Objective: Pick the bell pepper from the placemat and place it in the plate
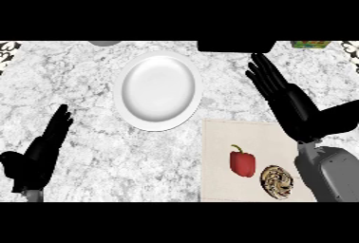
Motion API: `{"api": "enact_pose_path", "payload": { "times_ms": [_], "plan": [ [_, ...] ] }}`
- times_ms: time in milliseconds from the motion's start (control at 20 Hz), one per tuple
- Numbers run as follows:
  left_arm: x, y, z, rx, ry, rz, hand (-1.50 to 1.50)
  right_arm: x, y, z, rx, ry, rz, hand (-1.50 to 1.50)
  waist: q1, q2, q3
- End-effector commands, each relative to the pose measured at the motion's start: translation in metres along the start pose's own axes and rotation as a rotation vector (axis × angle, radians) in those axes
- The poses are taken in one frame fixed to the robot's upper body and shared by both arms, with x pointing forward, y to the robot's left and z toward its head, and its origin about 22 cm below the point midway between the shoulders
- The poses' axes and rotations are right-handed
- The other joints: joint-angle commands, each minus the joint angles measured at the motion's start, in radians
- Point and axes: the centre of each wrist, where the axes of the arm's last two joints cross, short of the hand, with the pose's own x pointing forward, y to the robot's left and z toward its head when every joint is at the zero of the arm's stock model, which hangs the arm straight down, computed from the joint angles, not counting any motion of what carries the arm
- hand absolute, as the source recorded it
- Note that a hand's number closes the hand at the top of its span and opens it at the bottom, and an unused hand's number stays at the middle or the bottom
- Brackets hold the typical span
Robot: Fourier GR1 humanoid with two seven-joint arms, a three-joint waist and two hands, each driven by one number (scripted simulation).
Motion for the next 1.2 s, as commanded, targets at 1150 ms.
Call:
{"api": "enact_pose_path", "payload": {
  "times_ms": [1150],
  "plan": [
    [-0.028, 0.032, 0.02, 0.062, -0.061, -0.266, 0.0, -0.059, 0.158, 0.167, -0.814, -0.151, 0.442, -1.5, -0.038, -0.036, 0.008]
  ]
}}
